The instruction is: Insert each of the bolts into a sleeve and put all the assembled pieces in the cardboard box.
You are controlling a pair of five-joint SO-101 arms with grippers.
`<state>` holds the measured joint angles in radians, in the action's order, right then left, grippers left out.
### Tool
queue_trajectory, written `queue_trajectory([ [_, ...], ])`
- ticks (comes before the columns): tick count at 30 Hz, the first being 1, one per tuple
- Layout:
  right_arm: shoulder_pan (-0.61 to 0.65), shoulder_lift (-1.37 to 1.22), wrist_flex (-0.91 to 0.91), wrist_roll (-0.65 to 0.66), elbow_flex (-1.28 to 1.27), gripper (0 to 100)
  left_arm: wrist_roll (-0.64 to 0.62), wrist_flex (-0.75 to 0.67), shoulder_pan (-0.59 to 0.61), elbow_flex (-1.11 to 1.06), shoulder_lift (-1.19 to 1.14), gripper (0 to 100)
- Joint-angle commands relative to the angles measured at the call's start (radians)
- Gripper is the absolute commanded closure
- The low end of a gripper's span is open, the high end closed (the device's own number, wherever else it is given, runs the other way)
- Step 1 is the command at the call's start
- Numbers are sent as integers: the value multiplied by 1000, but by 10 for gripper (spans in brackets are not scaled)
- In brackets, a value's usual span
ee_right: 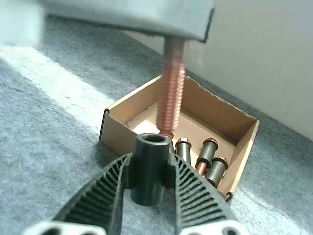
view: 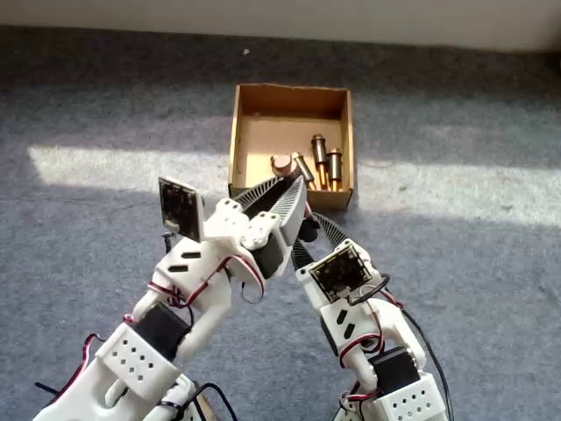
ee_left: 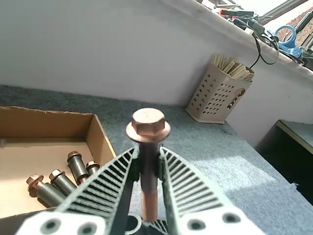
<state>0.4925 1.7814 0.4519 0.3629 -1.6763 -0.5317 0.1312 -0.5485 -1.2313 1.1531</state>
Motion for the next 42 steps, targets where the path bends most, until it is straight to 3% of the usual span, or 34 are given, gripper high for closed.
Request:
queue_trajectory([
  [1, 2, 35, -16, 8, -133, 993, -2, 8, -15, -42, 163, 994],
  [15, 8, 36, -68, 8, -133, 993, -8, -12, 58, -54, 65, 994],
  [29, 64, 36, -65, 15, -133, 993, -8, -15, 47, -59, 64, 993],
  [42, -2, 36, -97, 9, -133, 993, -3, -12, -10, -127, 64, 993],
])
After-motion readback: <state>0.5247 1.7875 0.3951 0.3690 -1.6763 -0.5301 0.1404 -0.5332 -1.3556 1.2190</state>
